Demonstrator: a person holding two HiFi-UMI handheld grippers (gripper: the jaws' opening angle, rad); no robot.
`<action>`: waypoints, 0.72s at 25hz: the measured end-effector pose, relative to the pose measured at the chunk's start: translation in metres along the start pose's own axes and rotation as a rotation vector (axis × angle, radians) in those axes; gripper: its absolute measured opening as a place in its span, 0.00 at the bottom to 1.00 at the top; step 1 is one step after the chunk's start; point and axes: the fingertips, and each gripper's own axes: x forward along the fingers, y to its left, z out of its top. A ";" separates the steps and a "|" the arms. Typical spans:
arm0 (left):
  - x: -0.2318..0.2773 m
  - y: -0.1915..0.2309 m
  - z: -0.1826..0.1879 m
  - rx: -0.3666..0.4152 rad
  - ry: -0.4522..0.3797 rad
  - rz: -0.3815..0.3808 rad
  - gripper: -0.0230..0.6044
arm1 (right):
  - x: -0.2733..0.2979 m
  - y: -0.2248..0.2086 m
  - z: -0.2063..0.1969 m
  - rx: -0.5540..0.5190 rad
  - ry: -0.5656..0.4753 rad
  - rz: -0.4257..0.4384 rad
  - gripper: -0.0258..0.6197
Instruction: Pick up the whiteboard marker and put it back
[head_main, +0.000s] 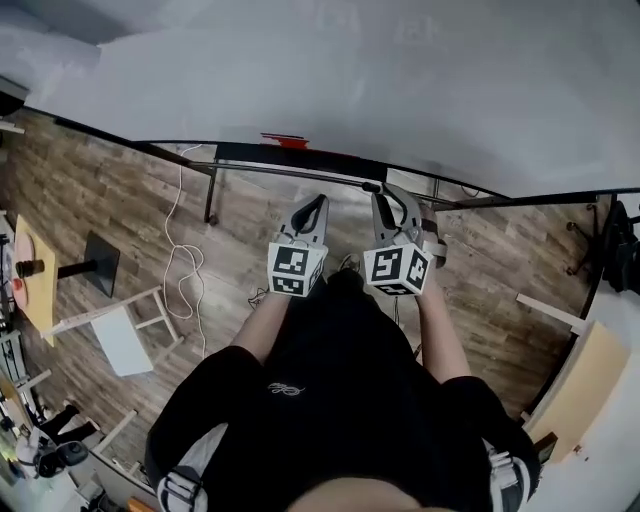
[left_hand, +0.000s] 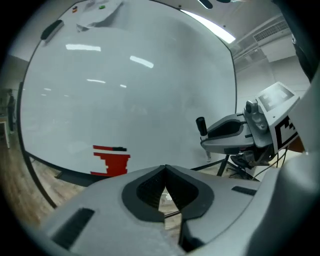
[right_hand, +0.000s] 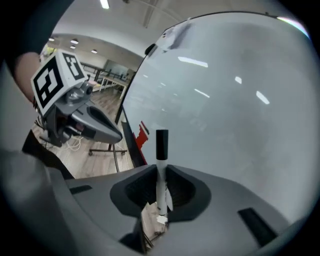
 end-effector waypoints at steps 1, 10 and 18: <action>-0.002 0.010 -0.003 -0.014 0.000 0.022 0.05 | 0.010 0.006 -0.001 -0.045 0.031 0.020 0.13; 0.000 0.079 -0.023 -0.048 -0.008 0.118 0.05 | 0.090 0.051 -0.013 -0.329 0.248 0.153 0.13; -0.001 0.097 -0.049 -0.126 0.008 0.129 0.05 | 0.129 0.075 -0.044 -0.355 0.389 0.223 0.13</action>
